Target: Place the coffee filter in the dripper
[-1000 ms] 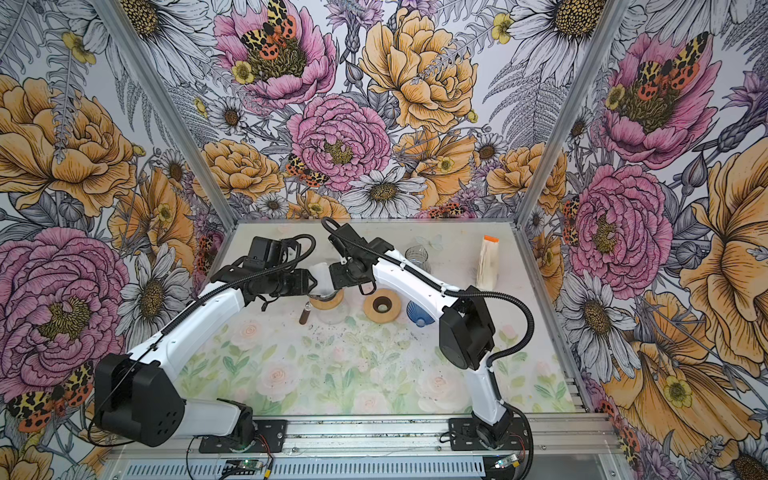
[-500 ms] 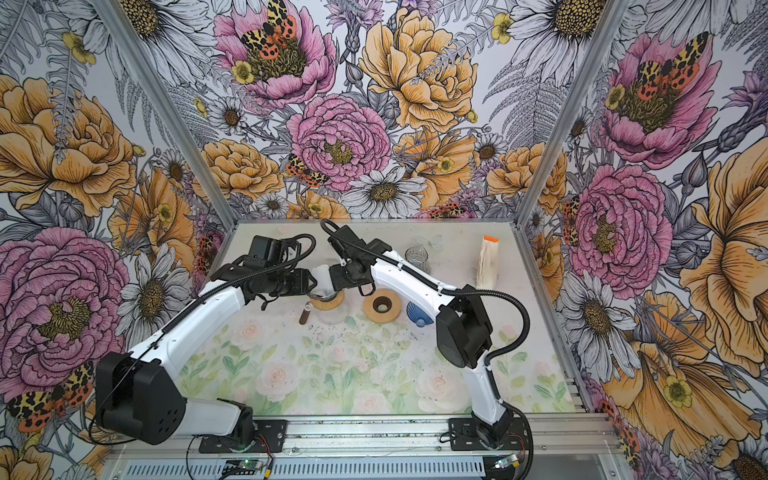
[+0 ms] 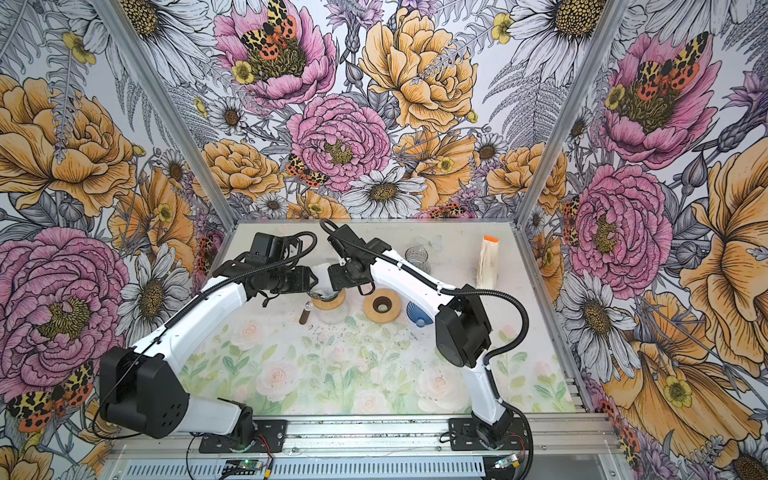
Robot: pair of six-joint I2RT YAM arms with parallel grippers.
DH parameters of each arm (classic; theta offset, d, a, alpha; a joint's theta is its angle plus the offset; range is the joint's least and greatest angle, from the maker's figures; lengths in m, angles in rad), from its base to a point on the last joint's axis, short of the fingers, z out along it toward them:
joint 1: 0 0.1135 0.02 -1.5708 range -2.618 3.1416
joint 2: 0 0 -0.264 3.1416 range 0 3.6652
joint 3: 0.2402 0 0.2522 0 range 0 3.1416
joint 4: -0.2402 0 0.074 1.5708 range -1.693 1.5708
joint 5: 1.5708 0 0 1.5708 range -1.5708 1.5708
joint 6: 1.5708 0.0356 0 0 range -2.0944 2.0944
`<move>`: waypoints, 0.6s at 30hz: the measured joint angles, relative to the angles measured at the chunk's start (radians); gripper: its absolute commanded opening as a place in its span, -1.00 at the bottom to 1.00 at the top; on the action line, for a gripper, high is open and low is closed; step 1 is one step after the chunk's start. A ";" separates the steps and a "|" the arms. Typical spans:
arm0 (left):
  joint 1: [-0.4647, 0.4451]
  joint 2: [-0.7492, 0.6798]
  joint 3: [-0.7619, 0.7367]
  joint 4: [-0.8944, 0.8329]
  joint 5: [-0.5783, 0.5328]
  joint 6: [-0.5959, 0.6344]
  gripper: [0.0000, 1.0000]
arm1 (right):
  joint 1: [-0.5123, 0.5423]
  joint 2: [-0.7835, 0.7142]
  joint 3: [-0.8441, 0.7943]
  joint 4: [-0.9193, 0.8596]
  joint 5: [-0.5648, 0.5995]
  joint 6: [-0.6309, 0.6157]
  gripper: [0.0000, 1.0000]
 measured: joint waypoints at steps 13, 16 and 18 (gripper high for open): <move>0.010 -0.045 0.011 0.000 0.000 0.000 0.05 | -0.010 -0.029 0.003 0.000 0.040 -0.013 0.33; 0.021 -0.055 -0.002 0.001 0.000 0.000 0.04 | -0.014 -0.031 -0.013 0.000 0.052 -0.013 0.33; 0.024 -0.058 -0.015 0.000 0.000 0.000 0.04 | -0.018 -0.031 -0.025 0.000 0.055 -0.013 0.33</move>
